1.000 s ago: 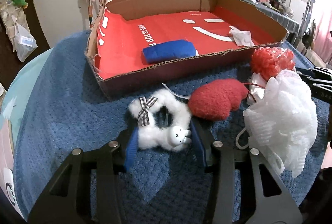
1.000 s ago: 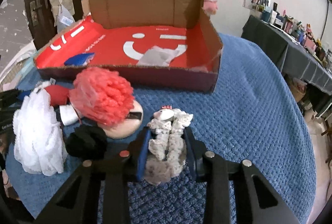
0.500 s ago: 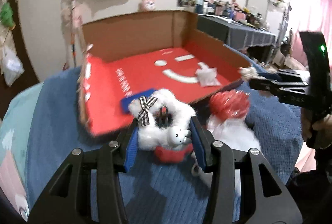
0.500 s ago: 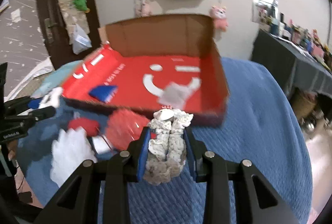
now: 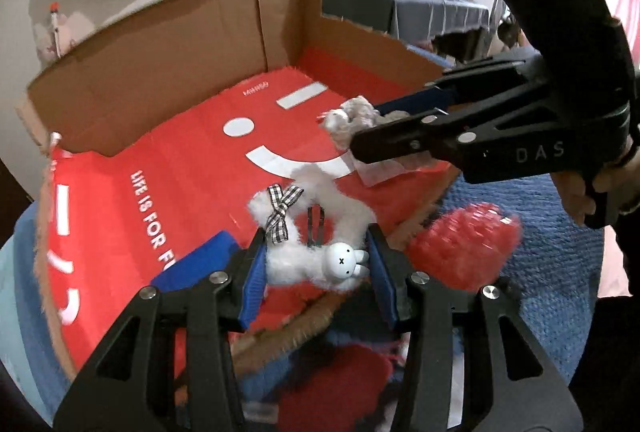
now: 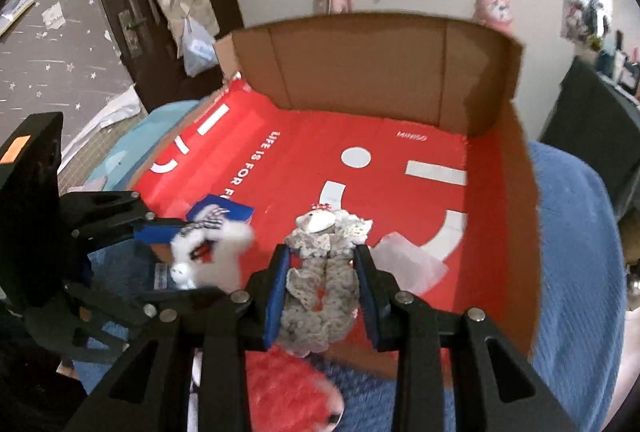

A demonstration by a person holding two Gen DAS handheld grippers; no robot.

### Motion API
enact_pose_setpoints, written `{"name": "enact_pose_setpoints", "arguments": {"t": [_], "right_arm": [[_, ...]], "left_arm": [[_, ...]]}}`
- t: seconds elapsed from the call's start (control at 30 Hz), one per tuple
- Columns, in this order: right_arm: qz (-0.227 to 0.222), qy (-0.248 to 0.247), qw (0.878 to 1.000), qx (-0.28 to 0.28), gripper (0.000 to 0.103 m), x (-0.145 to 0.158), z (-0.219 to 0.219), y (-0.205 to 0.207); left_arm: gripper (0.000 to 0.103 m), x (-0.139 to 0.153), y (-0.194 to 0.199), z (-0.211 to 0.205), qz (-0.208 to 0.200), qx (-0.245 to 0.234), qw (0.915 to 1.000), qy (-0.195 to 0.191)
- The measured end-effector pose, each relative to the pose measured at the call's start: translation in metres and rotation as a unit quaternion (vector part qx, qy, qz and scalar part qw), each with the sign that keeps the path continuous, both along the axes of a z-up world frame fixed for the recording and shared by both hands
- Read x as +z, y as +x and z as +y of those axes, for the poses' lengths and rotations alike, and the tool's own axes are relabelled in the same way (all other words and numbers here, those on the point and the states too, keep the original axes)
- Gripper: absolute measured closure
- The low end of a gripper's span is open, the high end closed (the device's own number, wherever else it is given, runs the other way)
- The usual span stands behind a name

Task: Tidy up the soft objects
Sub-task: 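Lift the bunny and rope toy and carry both into the box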

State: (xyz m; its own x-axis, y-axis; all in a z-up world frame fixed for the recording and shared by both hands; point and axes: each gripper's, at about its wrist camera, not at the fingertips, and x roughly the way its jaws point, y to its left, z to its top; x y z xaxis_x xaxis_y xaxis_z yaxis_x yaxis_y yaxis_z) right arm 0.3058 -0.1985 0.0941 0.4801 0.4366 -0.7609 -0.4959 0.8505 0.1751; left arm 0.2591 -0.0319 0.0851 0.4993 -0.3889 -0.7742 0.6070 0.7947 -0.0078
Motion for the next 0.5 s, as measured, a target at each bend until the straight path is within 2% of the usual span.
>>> {"name": "enact_pose_setpoints", "arguments": {"t": [0.3, 0.5], "right_arm": [[0.054, -0.012, 0.998, 0.005, 0.068, -0.023, 0.006, 0.047], [0.071, -0.020, 0.997, -0.003, 0.068, -0.033, 0.013, 0.061]], "left_arm": [[0.059, -0.023, 0.039, -0.013, 0.041, -0.004, 0.9989, 0.022], [0.059, -0.029, 0.049, -0.014, 0.056, 0.004, 0.9981, 0.027]]}}
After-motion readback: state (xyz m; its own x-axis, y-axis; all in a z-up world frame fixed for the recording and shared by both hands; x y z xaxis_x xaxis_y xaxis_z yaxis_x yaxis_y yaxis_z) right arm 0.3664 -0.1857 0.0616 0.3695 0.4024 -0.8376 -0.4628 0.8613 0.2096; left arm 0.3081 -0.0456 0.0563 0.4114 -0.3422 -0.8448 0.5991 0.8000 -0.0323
